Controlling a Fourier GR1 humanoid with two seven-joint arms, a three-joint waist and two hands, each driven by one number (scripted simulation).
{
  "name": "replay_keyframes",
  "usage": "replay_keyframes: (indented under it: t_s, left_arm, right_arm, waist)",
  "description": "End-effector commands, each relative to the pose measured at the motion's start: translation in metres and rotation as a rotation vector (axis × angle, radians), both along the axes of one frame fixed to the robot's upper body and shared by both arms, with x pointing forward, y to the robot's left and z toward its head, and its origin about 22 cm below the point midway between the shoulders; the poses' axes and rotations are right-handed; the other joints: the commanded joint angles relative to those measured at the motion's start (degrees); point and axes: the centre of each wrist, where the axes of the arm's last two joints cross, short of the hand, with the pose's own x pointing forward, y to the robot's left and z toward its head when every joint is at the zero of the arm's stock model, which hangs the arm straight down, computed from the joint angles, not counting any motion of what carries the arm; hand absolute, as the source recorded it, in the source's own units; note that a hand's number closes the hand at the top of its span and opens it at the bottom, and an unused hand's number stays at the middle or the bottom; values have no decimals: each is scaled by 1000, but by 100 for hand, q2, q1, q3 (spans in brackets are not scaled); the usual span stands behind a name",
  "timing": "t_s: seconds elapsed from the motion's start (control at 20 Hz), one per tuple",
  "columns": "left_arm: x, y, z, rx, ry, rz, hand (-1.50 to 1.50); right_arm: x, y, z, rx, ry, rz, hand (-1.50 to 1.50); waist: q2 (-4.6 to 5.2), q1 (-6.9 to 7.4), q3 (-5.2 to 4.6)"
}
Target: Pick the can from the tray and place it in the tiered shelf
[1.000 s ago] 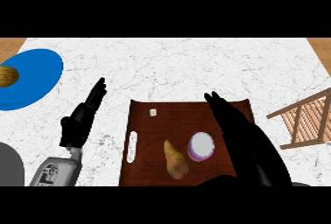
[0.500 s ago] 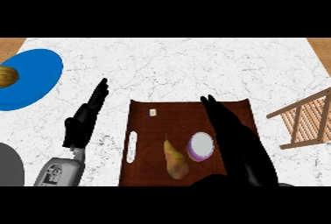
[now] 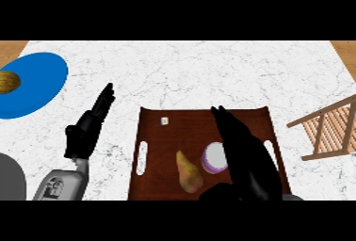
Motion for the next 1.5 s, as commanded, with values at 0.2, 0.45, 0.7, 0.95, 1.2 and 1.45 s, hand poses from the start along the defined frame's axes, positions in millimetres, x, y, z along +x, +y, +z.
replay_keyframes:
  t_s: [0.2, 0.45, 0.7, 0.95, 1.2, 1.45]
  left_arm:
    - [6, 8, -11, 2, 11, -8, 0]
    - [-11, -4, -11, 0, -2, -12, 0]
    - [-2, -27, 6, 10, -17, 11, 0]
    - [-6, 16, -13, -7, -5, 0, 0]
    - [9, 10, -13, -12, -13, 18, 0]
    - [-14, 11, -16, 2, -6, -6, 0]
  right_arm:
    - [-10, -7, -28, -93, 87, -98, -150]
    - [5, -7, -30, -119, 101, -110, -150]
    - [14, 4, -42, -113, 110, -114, -150]
    - [5, 14, -35, -129, 120, -113, -150]
    - [12, -4, -64, -106, 125, -97, -150]
    - [2, 5, -65, -112, 156, -81, -150]
  waist:
    - [8, -42, 2]
    - [2, 10, 3]
    - [3, 4, 4]
    - [5, 0, 2]
    - [10, -7, 3]
    - [3, 2, 3]
